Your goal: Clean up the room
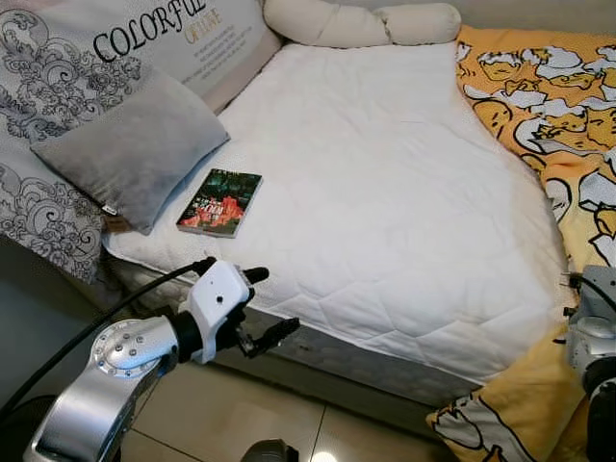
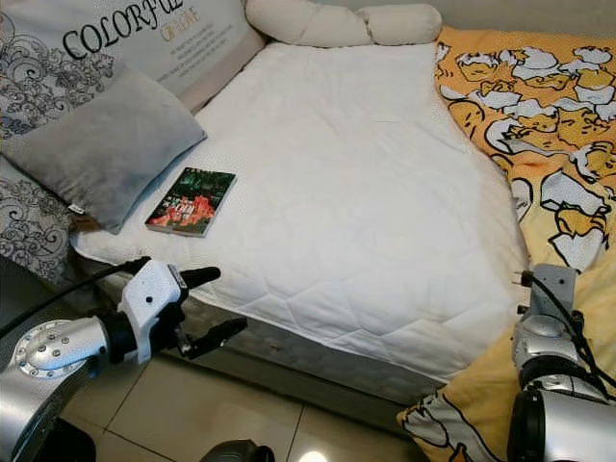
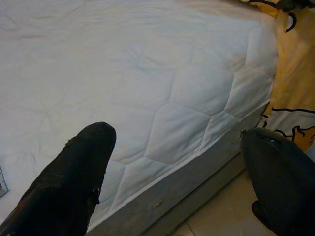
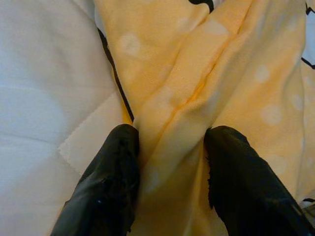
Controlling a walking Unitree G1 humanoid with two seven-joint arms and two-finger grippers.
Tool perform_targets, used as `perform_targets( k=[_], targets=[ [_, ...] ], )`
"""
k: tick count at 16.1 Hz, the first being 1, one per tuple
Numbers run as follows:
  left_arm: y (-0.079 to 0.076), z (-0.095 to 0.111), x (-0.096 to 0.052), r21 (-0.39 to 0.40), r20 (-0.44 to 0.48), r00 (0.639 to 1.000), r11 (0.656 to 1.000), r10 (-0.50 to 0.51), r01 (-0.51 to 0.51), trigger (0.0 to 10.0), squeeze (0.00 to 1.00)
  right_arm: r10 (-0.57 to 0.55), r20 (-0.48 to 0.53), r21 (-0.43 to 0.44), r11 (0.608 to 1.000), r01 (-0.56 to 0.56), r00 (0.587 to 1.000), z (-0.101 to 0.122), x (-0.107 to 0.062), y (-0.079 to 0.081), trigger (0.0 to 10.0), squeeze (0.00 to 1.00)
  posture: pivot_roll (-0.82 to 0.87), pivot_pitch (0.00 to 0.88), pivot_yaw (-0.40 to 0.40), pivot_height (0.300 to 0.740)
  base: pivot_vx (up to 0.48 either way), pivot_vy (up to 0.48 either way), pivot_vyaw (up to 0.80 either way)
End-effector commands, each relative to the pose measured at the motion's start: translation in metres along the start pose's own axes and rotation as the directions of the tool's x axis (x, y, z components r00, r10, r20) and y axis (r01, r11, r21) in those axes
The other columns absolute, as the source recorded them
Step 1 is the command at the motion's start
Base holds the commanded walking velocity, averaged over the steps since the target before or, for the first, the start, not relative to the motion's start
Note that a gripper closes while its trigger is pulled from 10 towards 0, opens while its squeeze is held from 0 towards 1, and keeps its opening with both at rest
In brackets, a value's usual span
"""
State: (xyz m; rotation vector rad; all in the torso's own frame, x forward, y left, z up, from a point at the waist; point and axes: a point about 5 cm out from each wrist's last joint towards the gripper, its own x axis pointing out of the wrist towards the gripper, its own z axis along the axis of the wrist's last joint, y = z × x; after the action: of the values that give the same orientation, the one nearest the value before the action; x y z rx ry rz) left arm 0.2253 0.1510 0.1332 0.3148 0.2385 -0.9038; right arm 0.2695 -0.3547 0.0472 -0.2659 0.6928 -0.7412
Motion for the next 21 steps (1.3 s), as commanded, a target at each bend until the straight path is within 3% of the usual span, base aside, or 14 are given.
perform_targets(
  k=[1,12,16,17,18,19,20,21],
  targets=[
    [0.002,0.002,0.0,0.006,-0.007,1.0,1.0,-0.004,0.004,10.0,0.0,-0.013,-0.014,-0.007,1.0,0.013,1.0,-0.003,0.001,-0.005,0.0,0.0,0.29,0.032,0.132,0.74,0.0,0.0,0.0],
    [0.008,0.007,0.01,-0.045,0.053,0.998,0.999,0.032,-0.029,10.0,0.0,-0.002,0.01,-0.003,1.0,0.002,1.0,0.002,0.0,-0.001,0.0,0.0,0.24,0.0,0.103,0.74,0.0,0.0,0.0],
    [0.009,0.007,0.017,-0.066,0.083,0.995,0.997,0.05,-0.044,10.0,0.0,0.126,0.058,-0.036,0.992,-0.124,0.99,0.009,-0.004,0.016,0.0,0.0,0.18,0.0,0.093,0.74,0.0,0.0,0.0],
    [0.009,0.007,0.019,-0.07,0.09,0.995,0.996,0.054,-0.047,10.0,0.0,0.267,0.083,-0.062,0.963,-0.263,0.96,0.012,-0.008,0.032,0.0,0.0,0.16,0.0,0.082,0.74,0.0,0.0,0.0],
    [0.009,0.007,0.024,-0.075,0.099,0.993,0.996,0.061,-0.054,10.0,0.0,0.479,0.121,-0.149,0.875,-0.461,0.869,0.018,-0.018,0.055,0.0,0.0,0.15,0.0,0.077,0.74,0.0,0.0,0.0],
    [0.009,0.007,0.025,-0.077,0.103,0.993,0.995,0.064,-0.056,10.0,0.0,0.545,0.131,-0.23,0.829,-0.51,0.828,0.018,-0.022,0.061,0.0,0.0,0.15,0.0,0.076,0.74,0.0,0.0,0.0],
    [0.008,0.007,0.028,-0.079,0.108,0.992,0.995,0.066,-0.058,10.0,0.0,0.658,0.123,-0.341,0.731,-0.591,0.743,0.015,-0.032,0.074,0.0,0.0,0.14,0.0,0.075,0.74,0.0,0.0,0.0],
    [0.007,0.007,0.029,-0.079,0.112,0.992,0.995,0.066,-0.058,10.0,0.0,0.722,0.12,-0.37,0.669,-0.645,0.681,0.013,-0.039,0.082,0.0,0.0,0.14,0.0,0.075,0.74,0.0,0.0,0.0]
  ],
)
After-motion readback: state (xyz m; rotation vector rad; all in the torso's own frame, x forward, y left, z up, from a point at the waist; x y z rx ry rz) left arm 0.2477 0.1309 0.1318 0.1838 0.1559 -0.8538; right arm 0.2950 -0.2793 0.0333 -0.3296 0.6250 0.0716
